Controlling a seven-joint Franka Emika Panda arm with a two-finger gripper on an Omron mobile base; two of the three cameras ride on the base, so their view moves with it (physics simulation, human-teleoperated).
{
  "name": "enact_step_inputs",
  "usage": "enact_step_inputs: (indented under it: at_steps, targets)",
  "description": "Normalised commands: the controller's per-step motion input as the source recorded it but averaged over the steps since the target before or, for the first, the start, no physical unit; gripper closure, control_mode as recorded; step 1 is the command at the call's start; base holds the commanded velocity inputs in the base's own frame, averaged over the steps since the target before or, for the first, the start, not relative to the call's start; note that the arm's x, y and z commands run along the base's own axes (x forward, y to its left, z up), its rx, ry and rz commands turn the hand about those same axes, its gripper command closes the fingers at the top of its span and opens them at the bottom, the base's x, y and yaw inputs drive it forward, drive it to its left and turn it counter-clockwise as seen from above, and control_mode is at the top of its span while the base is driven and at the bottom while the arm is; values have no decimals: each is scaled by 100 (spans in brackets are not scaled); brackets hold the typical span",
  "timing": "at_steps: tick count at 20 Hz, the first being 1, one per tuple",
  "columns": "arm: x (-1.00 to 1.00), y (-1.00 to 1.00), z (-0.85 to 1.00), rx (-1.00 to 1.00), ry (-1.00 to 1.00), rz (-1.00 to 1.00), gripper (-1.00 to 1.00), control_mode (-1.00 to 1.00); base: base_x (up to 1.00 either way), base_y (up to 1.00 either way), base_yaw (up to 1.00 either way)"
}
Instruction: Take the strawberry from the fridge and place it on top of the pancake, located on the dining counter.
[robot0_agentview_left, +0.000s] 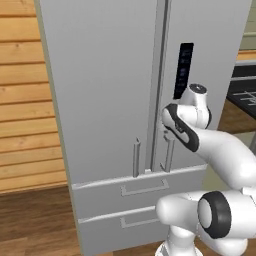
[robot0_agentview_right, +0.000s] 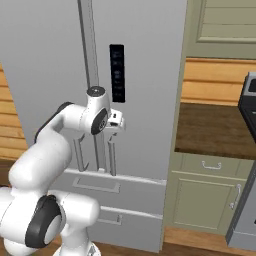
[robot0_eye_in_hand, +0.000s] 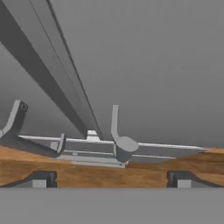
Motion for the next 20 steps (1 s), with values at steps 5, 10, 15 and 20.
enact_step_inputs:
  at_steps: [5, 10, 15, 20]
  targets:
    - [34, -5, -31, -3, -11, 0, -100, -100, 0, 0, 0]
    - [7, 0, -42, 0, 0, 0, -100, -100, 0, 0, 0]
    - [3, 0, -51, -2, 0, 0, -100, -100, 0, 0, 0]
    - [18, 0, -28, 0, -5, 0, -100, -100, 0, 0, 0]
